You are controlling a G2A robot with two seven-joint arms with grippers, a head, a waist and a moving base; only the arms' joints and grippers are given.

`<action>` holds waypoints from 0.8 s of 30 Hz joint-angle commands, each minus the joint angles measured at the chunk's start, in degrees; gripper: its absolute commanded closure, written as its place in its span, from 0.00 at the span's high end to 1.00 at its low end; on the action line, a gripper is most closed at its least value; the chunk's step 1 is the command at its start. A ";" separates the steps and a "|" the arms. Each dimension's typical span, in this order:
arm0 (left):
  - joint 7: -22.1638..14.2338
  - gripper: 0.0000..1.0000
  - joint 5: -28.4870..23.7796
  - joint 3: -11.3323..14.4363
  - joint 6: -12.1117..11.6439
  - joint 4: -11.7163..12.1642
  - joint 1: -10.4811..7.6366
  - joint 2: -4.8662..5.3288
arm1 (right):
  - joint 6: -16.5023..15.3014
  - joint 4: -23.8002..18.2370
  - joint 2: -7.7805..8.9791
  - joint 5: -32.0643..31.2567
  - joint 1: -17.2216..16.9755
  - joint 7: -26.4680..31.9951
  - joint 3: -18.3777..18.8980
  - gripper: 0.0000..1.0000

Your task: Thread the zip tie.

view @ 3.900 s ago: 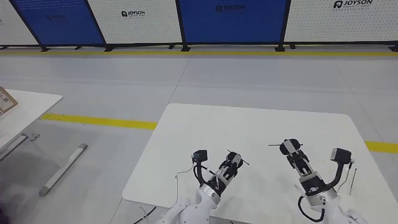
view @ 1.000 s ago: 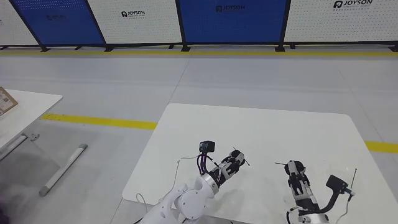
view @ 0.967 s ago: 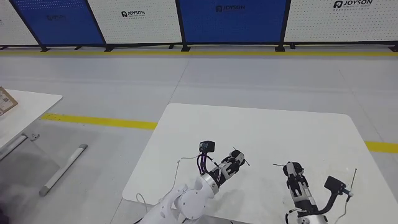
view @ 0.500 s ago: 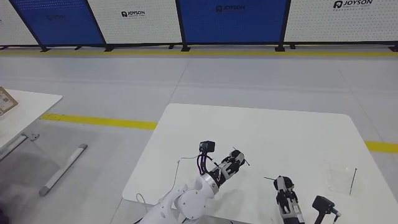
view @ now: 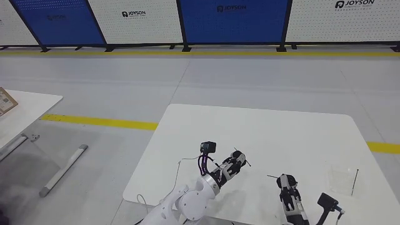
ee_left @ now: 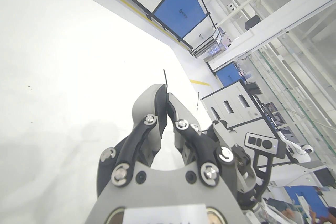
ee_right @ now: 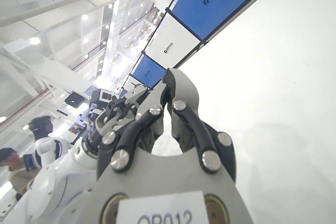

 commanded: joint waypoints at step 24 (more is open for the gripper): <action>0.00 0.00 0.00 0.00 0.00 0.00 0.00 0.00 | -0.95 0.64 -2.27 6.43 3.22 4.26 -0.22 0.00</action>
